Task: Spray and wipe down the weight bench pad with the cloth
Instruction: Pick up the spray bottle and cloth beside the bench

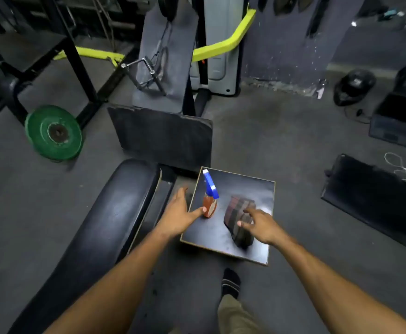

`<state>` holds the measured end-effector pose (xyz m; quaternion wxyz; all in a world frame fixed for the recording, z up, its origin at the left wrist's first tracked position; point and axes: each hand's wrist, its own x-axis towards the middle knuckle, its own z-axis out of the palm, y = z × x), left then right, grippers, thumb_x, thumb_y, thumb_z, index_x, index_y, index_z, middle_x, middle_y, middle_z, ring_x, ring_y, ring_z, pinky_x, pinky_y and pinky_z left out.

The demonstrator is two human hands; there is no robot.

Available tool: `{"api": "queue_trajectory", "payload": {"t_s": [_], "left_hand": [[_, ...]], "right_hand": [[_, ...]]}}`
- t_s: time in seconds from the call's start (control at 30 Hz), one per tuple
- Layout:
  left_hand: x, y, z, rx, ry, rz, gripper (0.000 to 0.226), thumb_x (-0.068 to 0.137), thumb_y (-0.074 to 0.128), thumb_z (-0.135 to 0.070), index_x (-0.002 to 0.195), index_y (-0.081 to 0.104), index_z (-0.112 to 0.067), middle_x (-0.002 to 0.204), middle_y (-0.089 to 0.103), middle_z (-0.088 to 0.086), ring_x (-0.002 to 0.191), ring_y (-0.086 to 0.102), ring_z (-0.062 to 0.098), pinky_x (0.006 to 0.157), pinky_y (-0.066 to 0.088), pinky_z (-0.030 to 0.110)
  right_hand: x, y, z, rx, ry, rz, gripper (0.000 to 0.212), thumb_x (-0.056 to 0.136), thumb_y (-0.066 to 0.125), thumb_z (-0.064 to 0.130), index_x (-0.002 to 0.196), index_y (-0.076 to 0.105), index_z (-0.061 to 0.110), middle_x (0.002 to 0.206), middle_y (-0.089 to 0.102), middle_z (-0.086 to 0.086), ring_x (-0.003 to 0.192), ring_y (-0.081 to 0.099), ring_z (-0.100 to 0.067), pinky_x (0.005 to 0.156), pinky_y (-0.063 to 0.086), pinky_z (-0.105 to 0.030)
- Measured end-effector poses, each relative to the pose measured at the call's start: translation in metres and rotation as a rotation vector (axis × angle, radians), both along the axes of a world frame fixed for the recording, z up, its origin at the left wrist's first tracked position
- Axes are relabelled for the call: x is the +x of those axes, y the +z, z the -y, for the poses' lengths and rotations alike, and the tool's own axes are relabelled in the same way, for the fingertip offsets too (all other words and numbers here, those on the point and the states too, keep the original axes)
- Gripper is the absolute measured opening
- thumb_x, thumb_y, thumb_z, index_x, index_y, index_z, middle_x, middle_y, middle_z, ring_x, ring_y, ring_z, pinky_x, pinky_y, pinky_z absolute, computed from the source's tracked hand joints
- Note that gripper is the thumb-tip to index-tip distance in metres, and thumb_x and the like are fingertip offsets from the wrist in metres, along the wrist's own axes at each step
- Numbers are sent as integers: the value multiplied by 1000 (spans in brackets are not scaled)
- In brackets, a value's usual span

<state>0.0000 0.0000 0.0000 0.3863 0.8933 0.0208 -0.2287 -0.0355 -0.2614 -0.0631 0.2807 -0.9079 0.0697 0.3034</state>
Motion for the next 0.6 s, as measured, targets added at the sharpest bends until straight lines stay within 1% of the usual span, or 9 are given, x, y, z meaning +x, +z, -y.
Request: {"api": "queue_trajectory", "payload": {"t_s": [0.1, 0.17, 0.23, 0.27, 0.33, 0.37, 0.47, 0.53, 0.6], "left_hand": [[14, -20, 14, -22, 46, -10, 98, 79, 84, -38, 154, 28, -11, 159, 36, 9, 146, 37, 20, 115, 32, 30], [21, -32, 23, -25, 77, -46, 102, 75, 87, -39, 155, 28, -15, 159, 36, 5, 145, 37, 20, 110, 31, 27], [28, -45, 30, -39, 100, -68, 103, 71, 88, -45, 153, 30, -22, 157, 40, 1, 144, 39, 18, 113, 33, 31], [30, -50, 32, -48, 104, -82, 101, 68, 87, -48, 151, 33, -26, 154, 44, -2, 142, 42, 17, 115, 36, 36], [33, -61, 37, -57, 109, -96, 93, 68, 86, -46, 145, 36, -31, 146, 52, -8, 136, 48, 14, 113, 40, 43], [33, -64, 39, -60, 117, -100, 86, 70, 87, -41, 141, 38, -32, 138, 56, -13, 131, 51, 11, 111, 42, 41], [36, -65, 47, -49, 136, -91, 67, 76, 86, -25, 125, 42, -33, 103, 60, -28, 96, 58, -8, 90, 44, 18], [37, -65, 53, -25, 119, -76, 47, 79, 83, -26, 109, 47, -32, 95, 60, -18, 82, 59, -6, 80, 46, 19], [39, -63, 59, -9, 113, -51, 26, 83, 78, -29, 99, 57, -27, 95, 64, -7, 84, 64, 7, 86, 52, 32]], "right_hand": [[12, -31, 5, -40, 40, -93, 62, 98, 65, 48, 149, 50, 17, 148, 59, -14, 130, 58, -36, 102, 48, -38], [18, -46, 4, -48, 74, -138, 48, 97, 67, 46, 136, 56, 19, 134, 67, -11, 115, 65, -33, 90, 51, -36], [24, -59, 2, -40, 94, -176, 31, 96, 67, 42, 120, 59, 23, 117, 70, -5, 94, 68, -27, 81, 53, -34], [25, -64, -1, -45, 116, -209, 27, 96, 67, 40, 116, 58, 25, 114, 71, -3, 89, 68, -25, 80, 55, -35], [25, -80, -5, -69, 134, -272, 31, 93, 67, 43, 118, 58, 26, 120, 70, -5, 98, 69, -28, 86, 57, -39], [24, -88, -8, -93, 152, -272, 38, 92, 67, 46, 122, 57, 25, 126, 67, -8, 108, 67, -31, 90, 57, -41], [17, -109, -17, -194, 184, -195, 54, 94, 66, 43, 140, 49, 22, 142, 52, -12, 128, 54, -36, 96, 53, -45], [14, -118, -23, -286, 208, -123, 53, 97, 62, 35, 144, 44, 20, 144, 51, -12, 132, 52, -35, 96, 50, -46], [15, -122, -27, -342, 224, -75, 49, 99, 58, 27, 144, 43, 17, 142, 56, -12, 129, 57, -34, 96, 49, -45]]}}
